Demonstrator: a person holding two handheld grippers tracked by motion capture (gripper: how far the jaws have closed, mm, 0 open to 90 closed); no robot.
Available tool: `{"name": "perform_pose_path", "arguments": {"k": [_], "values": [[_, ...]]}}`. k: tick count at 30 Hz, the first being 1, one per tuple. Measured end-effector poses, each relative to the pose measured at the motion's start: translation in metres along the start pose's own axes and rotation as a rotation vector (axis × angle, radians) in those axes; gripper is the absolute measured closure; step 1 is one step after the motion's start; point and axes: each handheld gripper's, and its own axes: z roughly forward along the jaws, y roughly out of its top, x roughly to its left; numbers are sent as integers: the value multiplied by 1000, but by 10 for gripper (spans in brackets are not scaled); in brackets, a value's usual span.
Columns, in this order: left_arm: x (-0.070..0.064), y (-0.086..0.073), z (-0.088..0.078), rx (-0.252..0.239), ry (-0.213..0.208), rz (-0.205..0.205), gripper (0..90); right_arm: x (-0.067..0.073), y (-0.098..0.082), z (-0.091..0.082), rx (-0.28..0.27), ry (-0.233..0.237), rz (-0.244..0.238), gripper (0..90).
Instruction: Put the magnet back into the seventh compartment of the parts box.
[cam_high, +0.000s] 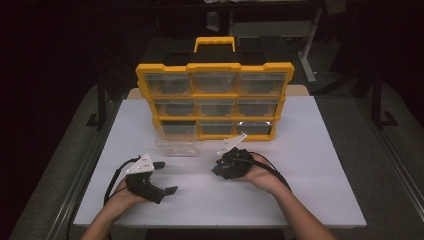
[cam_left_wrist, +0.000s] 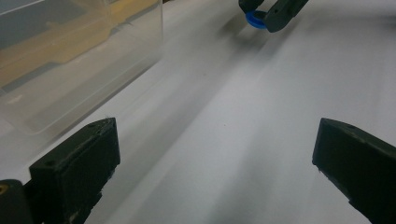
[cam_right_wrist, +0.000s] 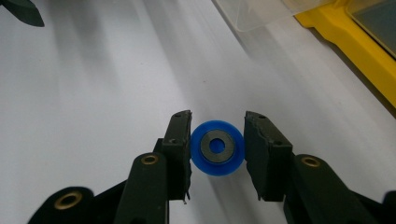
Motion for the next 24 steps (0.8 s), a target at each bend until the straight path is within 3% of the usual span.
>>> {"name": "perform_pose_path", "arguments": {"k": [17,24], "values": [[-1,1,-1,-11,1,-13,7,-8,15,-11,-21,-20,9,614],[-1,1,0,-17,6,4,7,-11,21,-14,-33,-14,12,615]]}}
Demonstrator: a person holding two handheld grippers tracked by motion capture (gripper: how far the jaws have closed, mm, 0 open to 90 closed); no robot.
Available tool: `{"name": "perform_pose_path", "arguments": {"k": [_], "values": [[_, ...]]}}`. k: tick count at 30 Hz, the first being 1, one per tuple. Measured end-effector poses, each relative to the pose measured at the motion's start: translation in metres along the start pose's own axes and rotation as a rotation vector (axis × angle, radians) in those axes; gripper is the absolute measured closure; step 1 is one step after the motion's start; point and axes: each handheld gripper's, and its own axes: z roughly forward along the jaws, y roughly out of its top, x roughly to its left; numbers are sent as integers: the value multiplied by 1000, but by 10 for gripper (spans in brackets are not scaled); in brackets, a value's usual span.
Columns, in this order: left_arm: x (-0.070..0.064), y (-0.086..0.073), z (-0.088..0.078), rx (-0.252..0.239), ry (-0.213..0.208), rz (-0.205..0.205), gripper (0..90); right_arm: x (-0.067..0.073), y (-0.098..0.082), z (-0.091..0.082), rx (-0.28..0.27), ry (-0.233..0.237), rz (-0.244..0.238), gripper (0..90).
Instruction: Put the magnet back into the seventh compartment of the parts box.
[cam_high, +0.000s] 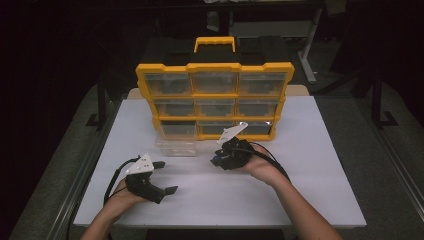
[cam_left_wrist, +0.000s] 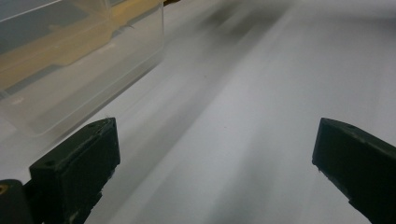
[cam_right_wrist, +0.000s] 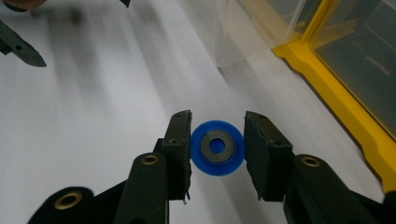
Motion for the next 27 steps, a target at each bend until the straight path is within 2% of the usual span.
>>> {"name": "perform_pose_path", "arguments": {"k": [11,15,16,18,24,25,27], "values": [[0,0,-1,-6,1,-6,7,-3,13,-3,-3,6,1,615],[-1,0,-1,-10,2,-10,7,-3,19,-4,-9,16,25,615],[-1,0,-1,-10,1,-11,7,-5,20,-4,-9,12,6,615],[0,0,-1,-9,-1,-12,7,-3,23,-5,-14,25,31,615],[1,1,-3,-8,3,-9,7,-7,31,-5,-21,13,0,614],[1,1,-3,-7,3,-9,7,-6,33,-5,-24,22,19,615],[1,1,-3,-6,3,-8,7,-7,36,-5,-27,20,13,614]]}}
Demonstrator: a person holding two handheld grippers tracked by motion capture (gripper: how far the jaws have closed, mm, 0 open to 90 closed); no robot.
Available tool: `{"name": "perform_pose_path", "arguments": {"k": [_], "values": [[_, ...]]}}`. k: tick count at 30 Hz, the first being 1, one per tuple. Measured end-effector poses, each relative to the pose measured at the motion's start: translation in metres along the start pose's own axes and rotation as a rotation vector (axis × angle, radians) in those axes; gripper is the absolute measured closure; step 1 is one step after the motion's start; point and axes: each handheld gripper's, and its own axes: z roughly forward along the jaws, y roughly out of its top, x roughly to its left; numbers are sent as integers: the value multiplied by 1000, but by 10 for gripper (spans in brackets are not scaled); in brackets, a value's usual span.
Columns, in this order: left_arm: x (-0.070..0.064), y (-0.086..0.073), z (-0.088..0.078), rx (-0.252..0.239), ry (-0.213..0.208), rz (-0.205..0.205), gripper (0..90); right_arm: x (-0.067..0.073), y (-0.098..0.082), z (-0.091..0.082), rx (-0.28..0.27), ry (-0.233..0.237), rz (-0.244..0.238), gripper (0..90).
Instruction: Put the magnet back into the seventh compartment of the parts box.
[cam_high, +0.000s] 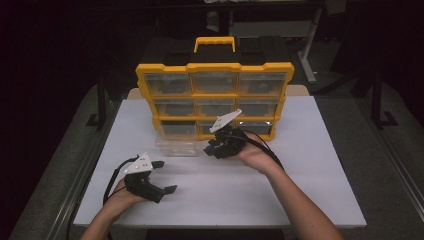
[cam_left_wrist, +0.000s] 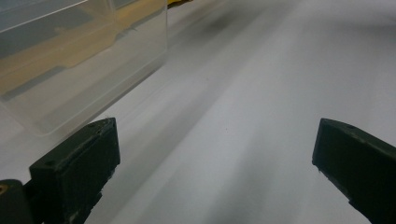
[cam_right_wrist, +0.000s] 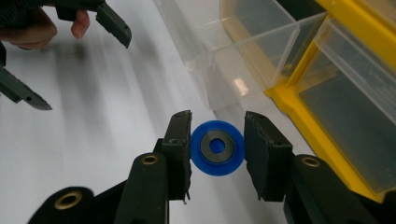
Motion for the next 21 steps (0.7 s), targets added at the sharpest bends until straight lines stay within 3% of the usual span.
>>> {"name": "perform_pose_path", "arguments": {"k": [21], "values": [[-1,0,0,-4,1,4,7,-6,28,6,-32,1,4,614]]}}
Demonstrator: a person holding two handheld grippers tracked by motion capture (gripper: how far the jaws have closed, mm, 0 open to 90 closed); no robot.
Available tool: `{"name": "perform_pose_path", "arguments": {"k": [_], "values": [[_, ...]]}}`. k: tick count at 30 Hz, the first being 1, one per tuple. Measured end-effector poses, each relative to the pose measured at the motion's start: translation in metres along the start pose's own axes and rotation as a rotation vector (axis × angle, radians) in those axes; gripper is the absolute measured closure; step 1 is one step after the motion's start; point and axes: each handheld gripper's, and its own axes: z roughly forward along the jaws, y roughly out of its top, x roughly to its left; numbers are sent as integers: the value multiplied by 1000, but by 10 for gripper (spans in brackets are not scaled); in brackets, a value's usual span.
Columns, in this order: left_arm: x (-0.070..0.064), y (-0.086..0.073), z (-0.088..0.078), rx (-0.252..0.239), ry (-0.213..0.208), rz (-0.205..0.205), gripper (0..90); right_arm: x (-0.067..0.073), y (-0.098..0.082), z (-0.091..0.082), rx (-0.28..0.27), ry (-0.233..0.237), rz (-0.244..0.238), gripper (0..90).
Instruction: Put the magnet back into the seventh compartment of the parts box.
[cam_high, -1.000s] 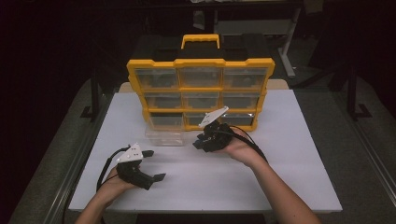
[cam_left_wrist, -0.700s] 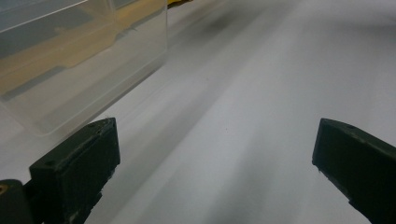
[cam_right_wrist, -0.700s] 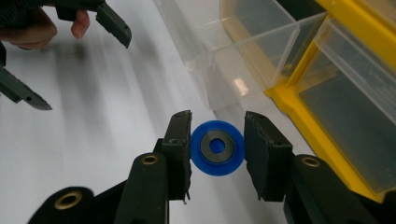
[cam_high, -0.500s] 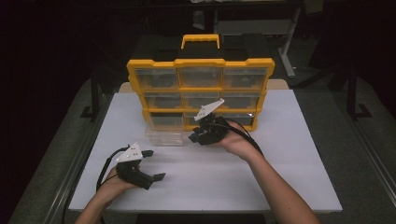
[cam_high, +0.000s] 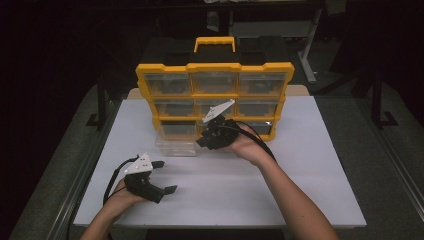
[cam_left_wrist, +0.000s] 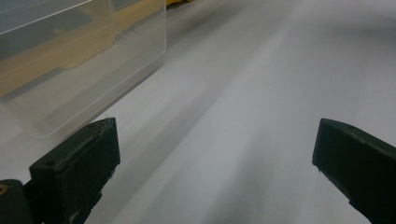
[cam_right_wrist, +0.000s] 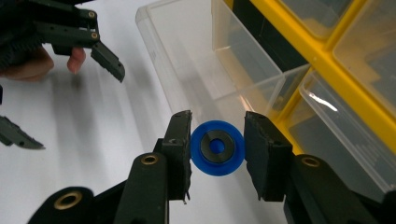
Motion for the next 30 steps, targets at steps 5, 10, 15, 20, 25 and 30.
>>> {"name": "perform_pose_path", "arguments": {"k": [5,10,15,20,25,30], "values": [[0,0,0,0,0,0,7,0,7,3,-8,4,-6,614],[-1,0,1,1,-3,-2,7,-1,13,7,-11,3,-3,614],[-1,0,1,0,-3,-7,7,-2,21,10,-16,-3,-7,614],[-1,0,0,1,-4,0,7,-1,28,15,-28,4,-8,614],[-1,0,0,0,-5,-2,7,1,33,20,-29,6,-7,614],[-1,1,0,1,-6,-2,7,2,40,28,-39,10,-19,614]]}}
